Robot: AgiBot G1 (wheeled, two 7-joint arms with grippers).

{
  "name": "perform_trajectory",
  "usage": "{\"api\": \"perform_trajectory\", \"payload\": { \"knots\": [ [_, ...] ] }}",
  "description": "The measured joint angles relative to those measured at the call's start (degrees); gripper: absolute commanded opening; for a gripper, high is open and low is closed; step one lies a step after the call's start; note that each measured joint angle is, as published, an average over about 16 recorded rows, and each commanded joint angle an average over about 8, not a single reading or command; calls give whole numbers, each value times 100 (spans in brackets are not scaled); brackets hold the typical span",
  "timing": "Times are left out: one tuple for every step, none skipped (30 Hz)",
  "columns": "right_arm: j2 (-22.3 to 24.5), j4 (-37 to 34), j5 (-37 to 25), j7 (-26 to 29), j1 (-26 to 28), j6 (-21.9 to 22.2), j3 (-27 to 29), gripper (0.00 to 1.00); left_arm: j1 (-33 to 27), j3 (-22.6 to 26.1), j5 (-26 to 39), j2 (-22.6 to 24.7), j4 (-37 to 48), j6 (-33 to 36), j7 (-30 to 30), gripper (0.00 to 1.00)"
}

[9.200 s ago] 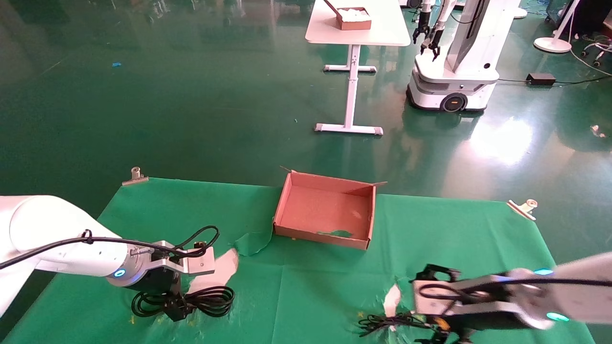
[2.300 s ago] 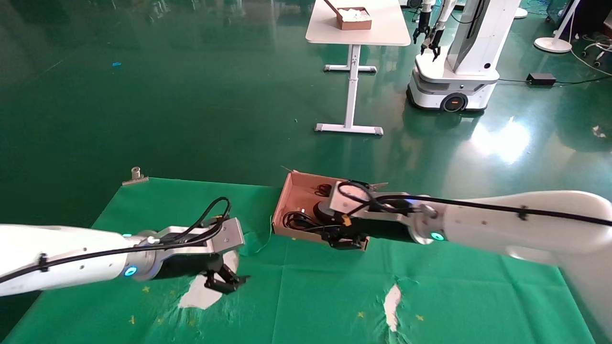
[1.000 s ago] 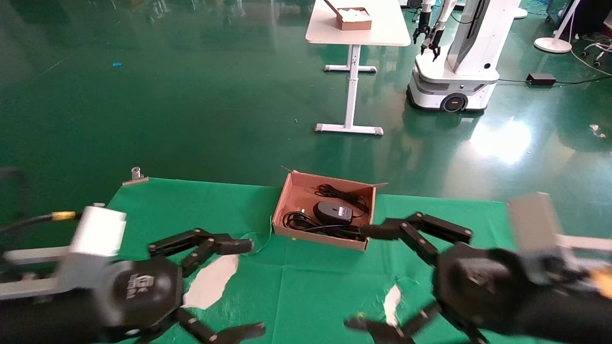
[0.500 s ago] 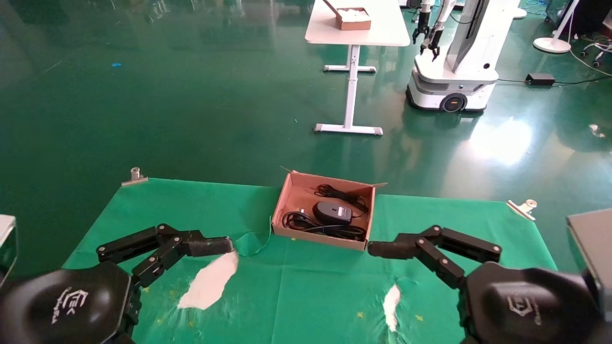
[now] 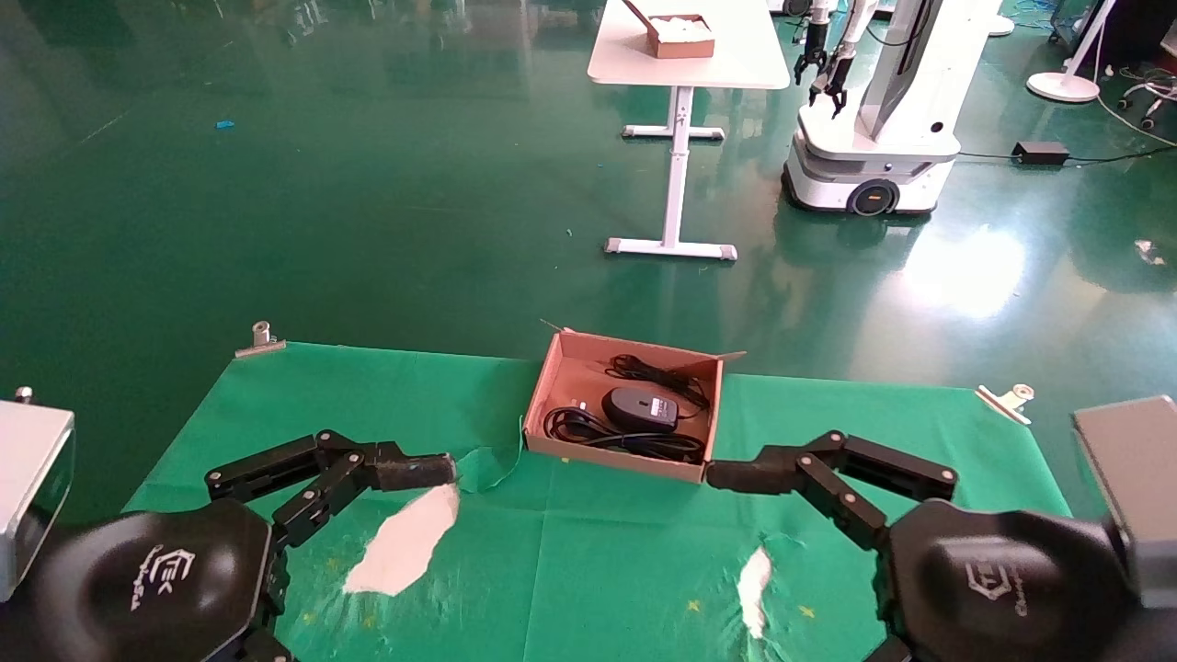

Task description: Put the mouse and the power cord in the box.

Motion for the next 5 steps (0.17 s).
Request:
{"api": "perform_trajectory", "payload": {
  "knots": [
    [-1, -1, -2, 0, 1, 1, -1, 100, -2, 3, 3, 1, 1, -2, -1, 100],
    [-2, -2, -4, 0, 1, 3, -2, 100, -3, 6, 6, 2, 2, -5, -1, 100],
    [-3, -3, -5, -1, 2, 4, -2, 100, -5, 8, 9, 3, 3, -7, -1, 100],
    [-4, -4, -7, -1, 3, 5, -3, 100, -7, 11, 11, 4, 4, -9, -2, 100],
    [-4, -4, -9, -1, 3, 6, -4, 100, -8, 13, 14, 5, 5, -11, -2, 100]
  ]
}}
